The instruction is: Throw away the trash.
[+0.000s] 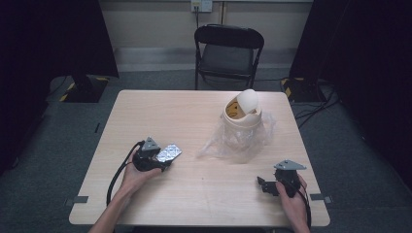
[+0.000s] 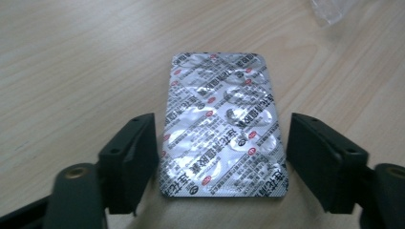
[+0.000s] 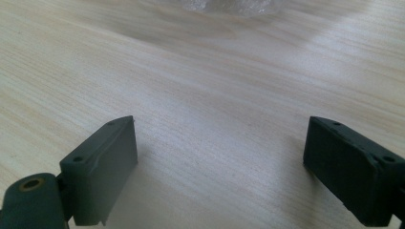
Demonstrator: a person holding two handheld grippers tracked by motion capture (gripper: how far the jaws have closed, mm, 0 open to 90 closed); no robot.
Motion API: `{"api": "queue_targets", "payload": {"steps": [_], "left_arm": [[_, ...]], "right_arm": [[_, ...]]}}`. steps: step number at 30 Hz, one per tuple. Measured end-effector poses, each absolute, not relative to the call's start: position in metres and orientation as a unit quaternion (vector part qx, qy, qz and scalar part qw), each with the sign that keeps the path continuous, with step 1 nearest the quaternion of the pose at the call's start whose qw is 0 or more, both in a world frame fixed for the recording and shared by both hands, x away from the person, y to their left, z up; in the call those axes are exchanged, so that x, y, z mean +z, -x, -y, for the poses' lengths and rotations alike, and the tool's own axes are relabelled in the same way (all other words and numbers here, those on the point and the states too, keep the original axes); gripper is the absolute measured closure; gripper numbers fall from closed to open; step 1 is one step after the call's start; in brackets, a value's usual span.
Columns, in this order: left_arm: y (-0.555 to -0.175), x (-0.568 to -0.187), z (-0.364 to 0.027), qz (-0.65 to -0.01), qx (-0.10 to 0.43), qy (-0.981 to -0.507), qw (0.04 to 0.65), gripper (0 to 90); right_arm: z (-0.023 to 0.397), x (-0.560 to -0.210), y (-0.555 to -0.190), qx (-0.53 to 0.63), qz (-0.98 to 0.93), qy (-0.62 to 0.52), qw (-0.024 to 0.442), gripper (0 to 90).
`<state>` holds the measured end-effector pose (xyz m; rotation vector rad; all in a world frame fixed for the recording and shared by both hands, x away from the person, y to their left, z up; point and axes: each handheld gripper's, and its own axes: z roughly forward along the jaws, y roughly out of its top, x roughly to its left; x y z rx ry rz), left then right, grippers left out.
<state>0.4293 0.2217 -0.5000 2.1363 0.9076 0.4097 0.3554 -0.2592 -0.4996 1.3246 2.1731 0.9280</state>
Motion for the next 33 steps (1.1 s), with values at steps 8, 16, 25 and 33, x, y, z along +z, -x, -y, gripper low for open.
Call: {"api": "queue_targets", "payload": {"steps": [8,16,25,33], "left_arm": [[-0.429,-0.500,-0.222,-0.353,0.162,-0.838,0.383,34.1],[-0.426,-0.495,-0.223,-0.357,0.159,-0.826,0.407,34.2],[-0.423,-0.484,-0.222,-0.343,0.154,-0.824,0.423,34.1],[-0.423,-0.474,-0.216,-0.343,0.139,-0.817,0.442,34.1]], "right_arm": [[0.259,-0.500,-0.355,0.335,-0.783,-0.478,0.215,10.5],[0.259,-0.500,-0.355,0.335,-0.783,-0.478,0.215,10.5],[0.259,-0.500,-0.355,0.336,-0.782,-0.479,0.212,10.4],[0.259,-0.500,-0.355,0.334,-0.783,-0.479,0.213,10.4]]}}
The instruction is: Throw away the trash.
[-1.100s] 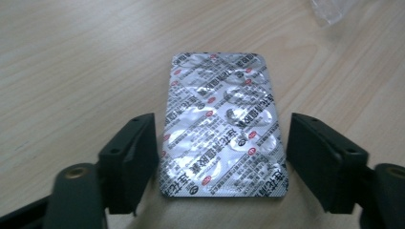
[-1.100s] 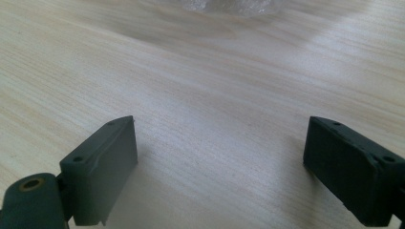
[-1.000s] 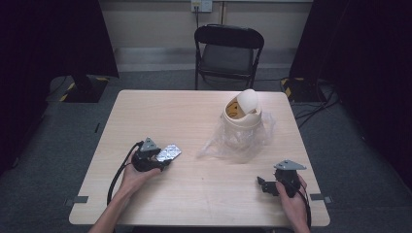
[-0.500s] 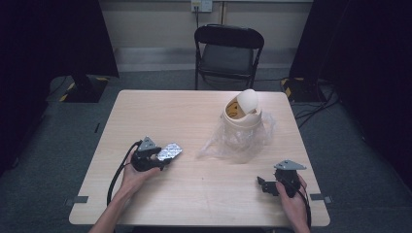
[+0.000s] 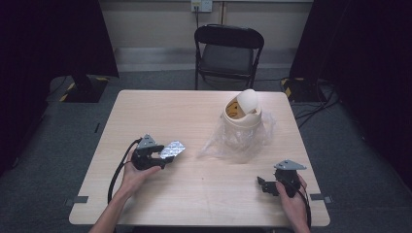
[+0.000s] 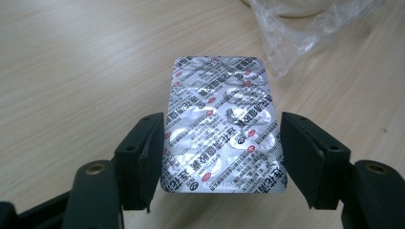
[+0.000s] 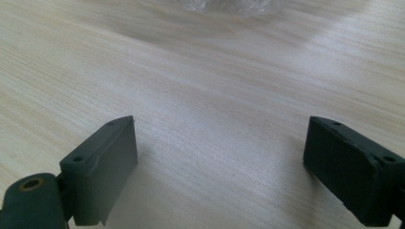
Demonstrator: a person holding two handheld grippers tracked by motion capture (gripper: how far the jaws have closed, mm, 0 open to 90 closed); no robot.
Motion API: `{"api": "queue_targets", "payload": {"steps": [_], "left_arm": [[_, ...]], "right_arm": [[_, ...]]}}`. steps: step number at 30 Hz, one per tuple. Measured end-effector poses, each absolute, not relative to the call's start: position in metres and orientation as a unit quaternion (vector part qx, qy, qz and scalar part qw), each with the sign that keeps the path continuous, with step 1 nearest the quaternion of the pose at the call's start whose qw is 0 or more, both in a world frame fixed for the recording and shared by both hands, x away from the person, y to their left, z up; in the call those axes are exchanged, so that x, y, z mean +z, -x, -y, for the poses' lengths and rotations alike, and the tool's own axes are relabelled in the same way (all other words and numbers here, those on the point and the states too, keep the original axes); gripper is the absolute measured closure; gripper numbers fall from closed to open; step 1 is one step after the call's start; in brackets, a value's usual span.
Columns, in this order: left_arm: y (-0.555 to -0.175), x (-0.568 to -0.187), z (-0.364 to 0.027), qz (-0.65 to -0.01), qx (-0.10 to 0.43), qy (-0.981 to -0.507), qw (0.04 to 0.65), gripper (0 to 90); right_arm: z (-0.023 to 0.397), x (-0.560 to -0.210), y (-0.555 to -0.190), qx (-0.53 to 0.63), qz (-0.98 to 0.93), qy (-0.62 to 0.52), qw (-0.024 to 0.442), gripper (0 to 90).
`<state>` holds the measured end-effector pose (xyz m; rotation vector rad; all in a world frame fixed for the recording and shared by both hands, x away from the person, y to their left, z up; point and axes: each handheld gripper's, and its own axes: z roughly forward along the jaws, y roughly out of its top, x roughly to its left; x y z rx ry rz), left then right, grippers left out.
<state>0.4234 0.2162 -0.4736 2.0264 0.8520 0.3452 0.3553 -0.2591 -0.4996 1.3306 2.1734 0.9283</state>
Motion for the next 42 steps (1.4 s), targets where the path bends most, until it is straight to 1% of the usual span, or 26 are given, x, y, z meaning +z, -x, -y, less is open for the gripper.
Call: {"api": "queue_targets", "payload": {"steps": [2,3,6,10,24,30,42], "left_arm": [[-0.424,-0.470,-0.213,-0.345,0.132,-0.808,0.458,34.2],[-0.425,-0.467,-0.209,-0.340,0.138,-0.807,0.463,34.1],[-0.427,-0.463,-0.206,-0.337,0.141,-0.812,0.456,34.1],[-0.429,-0.455,-0.203,-0.332,0.143,-0.804,0.472,34.2],[-0.436,-0.432,-0.181,-0.303,0.143,-0.814,0.474,34.2],[-0.438,-0.424,-0.179,-0.300,0.146,-0.815,0.473,34.2],[-0.450,-0.400,-0.157,-0.294,0.137,-0.804,0.499,34.1]], "right_arm": [[0.259,-0.500,-0.355,0.336,-0.783,-0.479,0.212,10.4],[0.259,-0.500,-0.356,0.336,-0.783,-0.479,0.212,10.4],[0.259,-0.500,-0.355,0.336,-0.782,-0.479,0.212,10.4],[0.259,-0.500,-0.355,0.337,-0.782,-0.480,0.212,10.4],[0.259,-0.500,-0.356,0.336,-0.782,-0.479,0.212,10.4],[0.259,-0.500,-0.355,0.336,-0.782,-0.479,0.212,10.4],[0.259,-0.500,-0.355,0.336,-0.782,-0.480,0.212,10.4]]}}
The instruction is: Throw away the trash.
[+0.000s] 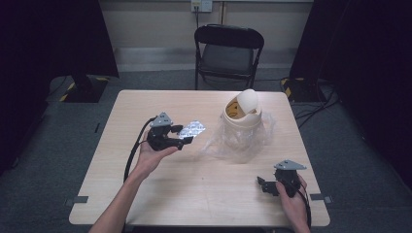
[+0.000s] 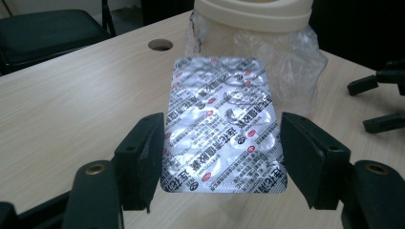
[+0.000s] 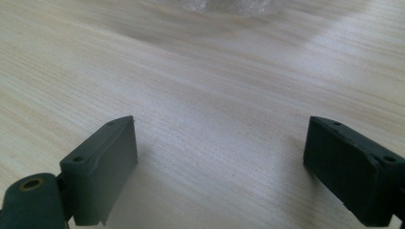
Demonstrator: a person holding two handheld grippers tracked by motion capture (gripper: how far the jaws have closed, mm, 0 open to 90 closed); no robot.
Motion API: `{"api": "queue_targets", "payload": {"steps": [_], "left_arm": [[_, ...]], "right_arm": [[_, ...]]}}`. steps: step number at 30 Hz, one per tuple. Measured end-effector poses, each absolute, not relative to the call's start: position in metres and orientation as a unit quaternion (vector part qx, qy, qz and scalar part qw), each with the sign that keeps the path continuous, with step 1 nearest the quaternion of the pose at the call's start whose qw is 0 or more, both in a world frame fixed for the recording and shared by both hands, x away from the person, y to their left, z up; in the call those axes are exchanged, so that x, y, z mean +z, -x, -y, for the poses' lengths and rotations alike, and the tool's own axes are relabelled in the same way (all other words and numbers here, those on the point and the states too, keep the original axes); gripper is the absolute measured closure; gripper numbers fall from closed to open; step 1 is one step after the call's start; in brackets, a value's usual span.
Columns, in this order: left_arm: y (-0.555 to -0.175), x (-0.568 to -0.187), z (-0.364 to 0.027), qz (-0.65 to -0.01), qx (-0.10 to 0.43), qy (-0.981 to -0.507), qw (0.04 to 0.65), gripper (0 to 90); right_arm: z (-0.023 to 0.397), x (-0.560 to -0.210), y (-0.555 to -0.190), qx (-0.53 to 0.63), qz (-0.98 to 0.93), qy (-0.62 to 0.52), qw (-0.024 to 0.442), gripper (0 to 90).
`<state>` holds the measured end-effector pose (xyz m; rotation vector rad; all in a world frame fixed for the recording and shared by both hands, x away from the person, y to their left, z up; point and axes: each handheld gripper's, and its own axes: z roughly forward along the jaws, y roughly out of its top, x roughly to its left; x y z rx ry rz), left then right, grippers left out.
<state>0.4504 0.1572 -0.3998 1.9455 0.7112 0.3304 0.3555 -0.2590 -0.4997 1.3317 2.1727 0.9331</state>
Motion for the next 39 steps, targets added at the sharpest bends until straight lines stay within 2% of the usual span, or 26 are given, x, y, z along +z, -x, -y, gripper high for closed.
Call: {"api": "queue_targets", "payload": {"steps": [23,39], "left_arm": [[-0.480,-0.362,-0.105,-0.270,0.136,-0.803,0.513,34.1],[-0.502,-0.366,-0.068,-0.266,0.119,-0.820,0.493,34.1]], "right_arm": [[0.259,-0.500,-0.356,0.336,-0.782,-0.479,0.212,10.4],[0.259,-0.500,-0.355,0.335,-0.783,-0.479,0.213,10.5]]}}
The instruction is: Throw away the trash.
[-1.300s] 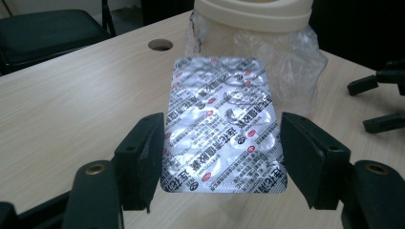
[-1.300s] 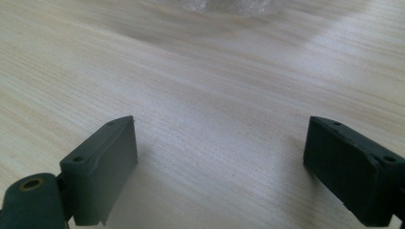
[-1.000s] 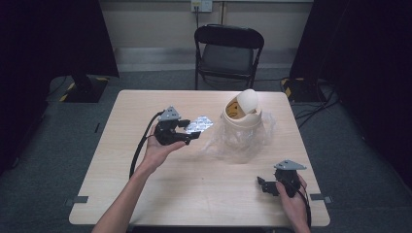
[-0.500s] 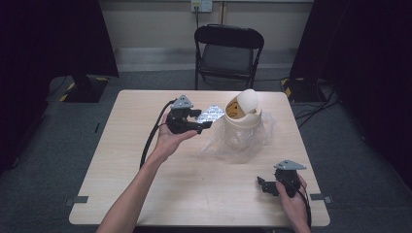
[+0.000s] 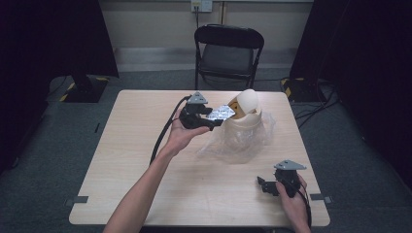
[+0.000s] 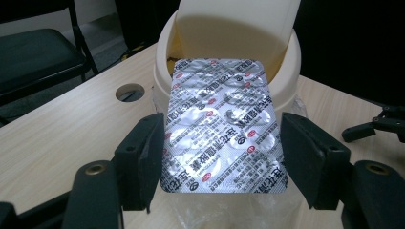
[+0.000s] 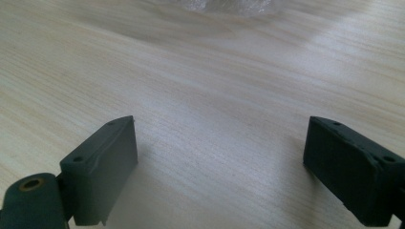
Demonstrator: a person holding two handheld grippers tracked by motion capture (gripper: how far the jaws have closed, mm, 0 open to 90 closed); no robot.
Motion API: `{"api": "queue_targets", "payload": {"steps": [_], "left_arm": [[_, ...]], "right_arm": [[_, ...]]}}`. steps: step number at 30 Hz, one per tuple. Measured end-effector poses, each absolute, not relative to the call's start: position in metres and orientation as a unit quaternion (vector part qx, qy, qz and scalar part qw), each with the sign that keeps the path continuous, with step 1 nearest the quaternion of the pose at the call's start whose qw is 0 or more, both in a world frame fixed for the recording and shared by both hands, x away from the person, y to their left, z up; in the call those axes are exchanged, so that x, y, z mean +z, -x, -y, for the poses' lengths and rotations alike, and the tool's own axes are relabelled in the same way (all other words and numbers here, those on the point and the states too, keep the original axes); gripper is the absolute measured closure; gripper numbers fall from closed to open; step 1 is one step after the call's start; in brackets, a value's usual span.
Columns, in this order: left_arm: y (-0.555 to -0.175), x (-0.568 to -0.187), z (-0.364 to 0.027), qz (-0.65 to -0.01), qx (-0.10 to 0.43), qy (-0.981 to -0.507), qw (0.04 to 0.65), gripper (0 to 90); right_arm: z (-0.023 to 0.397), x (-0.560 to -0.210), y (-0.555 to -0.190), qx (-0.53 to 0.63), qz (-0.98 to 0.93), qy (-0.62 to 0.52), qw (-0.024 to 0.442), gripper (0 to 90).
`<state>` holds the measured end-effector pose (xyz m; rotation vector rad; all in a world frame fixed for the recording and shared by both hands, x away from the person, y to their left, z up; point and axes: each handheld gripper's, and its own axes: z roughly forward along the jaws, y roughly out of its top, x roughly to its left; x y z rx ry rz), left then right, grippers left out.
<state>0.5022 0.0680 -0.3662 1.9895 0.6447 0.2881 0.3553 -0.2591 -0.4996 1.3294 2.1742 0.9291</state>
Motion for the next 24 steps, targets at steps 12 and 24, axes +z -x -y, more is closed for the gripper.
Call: {"api": "queue_targets", "payload": {"steps": [12,24], "left_arm": [[-0.514,-0.367,-0.048,-0.264,0.115,-0.825,0.486,34.1],[-0.526,-0.363,-0.041,-0.274,0.123,-0.818,0.490,34.0]], "right_arm": [[0.259,-0.500,-0.355,0.335,-0.783,-0.478,0.213,10.5],[0.259,-0.500,-0.355,0.336,-0.783,-0.478,0.212,10.4]]}}
